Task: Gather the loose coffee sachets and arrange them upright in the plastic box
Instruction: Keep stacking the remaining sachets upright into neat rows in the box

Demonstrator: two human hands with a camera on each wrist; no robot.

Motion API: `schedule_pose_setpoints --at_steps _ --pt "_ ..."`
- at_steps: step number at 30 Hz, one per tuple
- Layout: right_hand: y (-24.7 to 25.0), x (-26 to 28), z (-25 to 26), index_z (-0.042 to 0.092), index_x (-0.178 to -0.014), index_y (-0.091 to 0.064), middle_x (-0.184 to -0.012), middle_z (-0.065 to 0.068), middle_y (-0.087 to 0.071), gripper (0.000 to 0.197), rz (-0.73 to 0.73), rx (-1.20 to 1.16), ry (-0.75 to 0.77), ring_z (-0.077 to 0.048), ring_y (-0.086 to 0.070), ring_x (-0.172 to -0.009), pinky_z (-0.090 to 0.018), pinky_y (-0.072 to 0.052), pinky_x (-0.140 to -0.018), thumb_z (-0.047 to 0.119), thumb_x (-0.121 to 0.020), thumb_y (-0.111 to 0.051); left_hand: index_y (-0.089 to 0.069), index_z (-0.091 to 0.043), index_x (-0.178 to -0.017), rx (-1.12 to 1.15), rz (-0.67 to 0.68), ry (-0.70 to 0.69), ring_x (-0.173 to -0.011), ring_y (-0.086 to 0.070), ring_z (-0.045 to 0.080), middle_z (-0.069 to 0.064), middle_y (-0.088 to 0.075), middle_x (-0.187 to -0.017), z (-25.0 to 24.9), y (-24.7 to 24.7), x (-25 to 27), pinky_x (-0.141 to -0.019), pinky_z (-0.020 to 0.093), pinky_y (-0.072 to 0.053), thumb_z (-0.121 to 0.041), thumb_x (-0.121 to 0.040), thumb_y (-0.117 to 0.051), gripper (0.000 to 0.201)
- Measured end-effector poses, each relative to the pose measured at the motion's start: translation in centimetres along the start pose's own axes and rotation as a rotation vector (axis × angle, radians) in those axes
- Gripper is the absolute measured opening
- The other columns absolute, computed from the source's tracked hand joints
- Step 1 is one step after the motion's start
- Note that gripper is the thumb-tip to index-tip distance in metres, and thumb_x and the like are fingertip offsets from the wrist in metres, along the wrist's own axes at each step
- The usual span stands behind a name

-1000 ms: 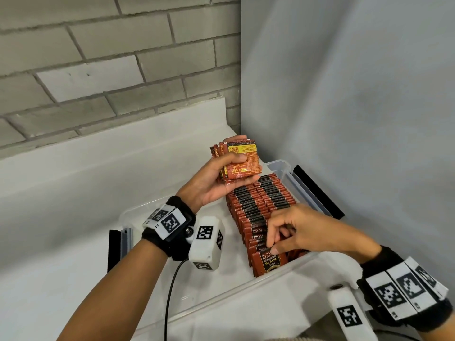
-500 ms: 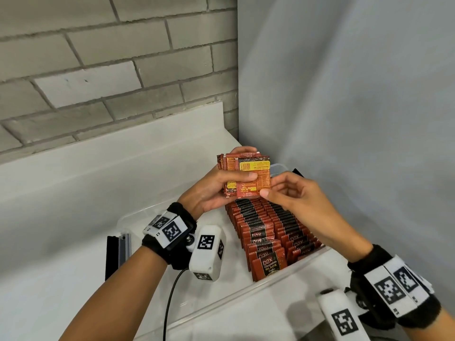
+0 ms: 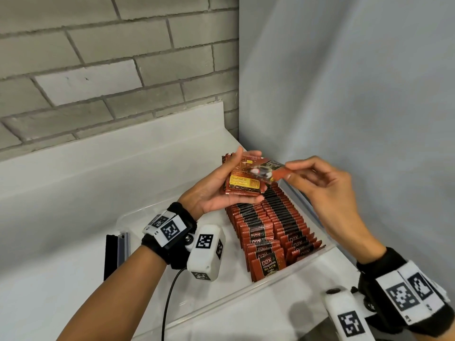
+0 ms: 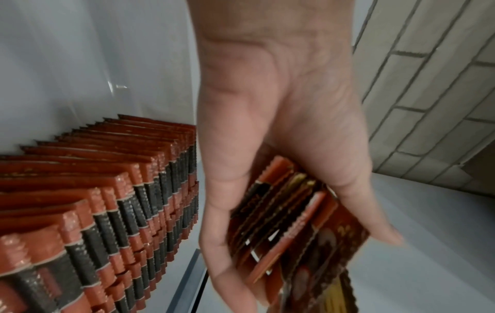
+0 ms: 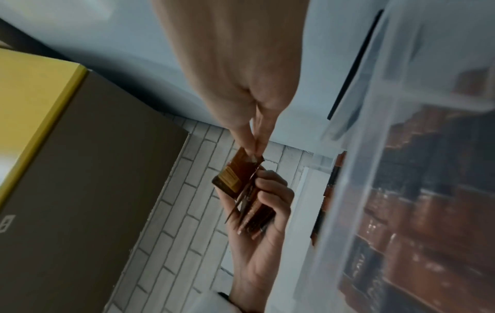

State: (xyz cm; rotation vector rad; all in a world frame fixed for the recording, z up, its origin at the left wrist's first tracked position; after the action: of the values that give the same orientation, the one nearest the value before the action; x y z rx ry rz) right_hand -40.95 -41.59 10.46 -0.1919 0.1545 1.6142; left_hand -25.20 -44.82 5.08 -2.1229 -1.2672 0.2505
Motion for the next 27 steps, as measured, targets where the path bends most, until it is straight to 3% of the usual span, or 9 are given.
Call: schedule_pose_setpoints --at_steps 5,8,11,15,21,24,27 --pt "-0.7 0.3 -1.0 0.016 -0.088 -0.073 -0.103 0.0 -0.071 0.019 0.056 0.093 -0.008 -0.009 -0.068 -0.095 -0.023 -0.055 -0.086 0.0 -0.078 -0.071 -0.066 -0.023 -0.115 -0.039 -0.005 -0.054 -0.101 -0.067 0.031 0.015 -0.066 -0.116 -0.4 0.2 0.1 -0.074 0.042 -0.059 -0.021 -0.055 -0.091 0.064" --pt "-0.9 0.4 -1.6 0.019 -0.091 -0.073 -0.102 0.0 -0.072 0.021 0.104 0.083 -0.081 -0.01 -0.068 -0.097 -0.021 -0.055 -0.082 0.001 -0.082 -0.068 -0.061 -0.022 -0.123 -0.046 -0.011 -0.079 -0.1 -0.067 0.03 0.016 -0.065 -0.117 -0.6 0.4 0.0 -0.076 0.041 -0.058 -0.007 -0.056 -0.086 0.073" --pt "-0.9 0.4 -2.0 0.017 -0.095 -0.072 -0.094 -0.002 -0.074 0.016 0.099 -0.042 -0.209 -0.015 -0.07 -0.091 -0.022 -0.057 -0.074 0.01 -0.081 -0.068 -0.057 -0.021 -0.126 -0.053 0.005 -0.093 -0.099 -0.067 0.03 0.015 -0.065 -0.115 -0.7 0.3 0.0 -0.077 0.041 -0.058 -0.009 -0.055 -0.086 0.078" --pt "-1.2 0.2 -2.6 0.011 -0.106 -0.065 -0.089 -0.013 -0.073 0.037 0.122 -0.139 -0.319 -0.021 -0.072 -0.08 -0.024 -0.058 -0.075 0.02 -0.07 -0.071 -0.06 -0.021 -0.121 -0.043 0.067 -0.112 -0.1 -0.066 0.032 0.016 -0.065 -0.112 -0.8 -0.2 0.1 -0.081 0.041 -0.057 -0.007 -0.06 -0.084 0.068" --pt "-0.4 0.1 -3.0 0.008 -0.094 -0.07 -0.075 -0.009 -0.07 0.026 0.198 -0.105 -0.359 -0.014 -0.061 -0.064 -0.017 -0.052 -0.058 0.016 -0.07 -0.071 -0.062 -0.019 -0.119 0.003 0.023 -0.136 -0.098 -0.067 0.027 0.01 -0.068 -0.106 -1.2 0.2 -0.1 -0.084 0.042 -0.054 -0.012 -0.06 -0.088 0.065" --pt "-0.4 0.8 -2.4 0.009 -0.09 -0.071 -0.075 -0.01 -0.071 0.02 0.37 0.053 -0.33 -0.012 -0.059 -0.06 -0.017 -0.048 -0.054 0.016 -0.071 -0.072 -0.067 -0.021 -0.114 0.032 -0.011 -0.159 -0.089 -0.069 0.025 0.01 -0.069 -0.096 -1.5 0.6 -0.1 -0.074 0.04 -0.058 -0.013 -0.055 -0.09 0.064" --pt "-1.8 2.3 -1.8 0.011 -0.09 -0.072 -0.081 -0.007 -0.073 0.016 0.689 0.31 -0.263 -0.011 -0.061 -0.062 -0.019 -0.048 -0.059 0.018 -0.075 -0.073 -0.067 -0.023 -0.113 0.039 -0.025 -0.152 -0.088 -0.069 0.028 0.012 -0.067 -0.098 -1.5 0.8 0.0 -0.07 0.04 -0.058 -0.012 -0.053 -0.091 0.066"
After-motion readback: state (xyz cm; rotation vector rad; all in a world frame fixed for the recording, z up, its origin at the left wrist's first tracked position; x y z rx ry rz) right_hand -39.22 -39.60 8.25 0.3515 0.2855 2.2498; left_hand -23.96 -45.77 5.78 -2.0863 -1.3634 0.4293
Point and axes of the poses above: each hand's wrist, its own x-axis away from the middle knuckle, its own y-axis out of the back of the hand, z = x × y, the point moved 8 cm from there along -x, towards the middle knuckle
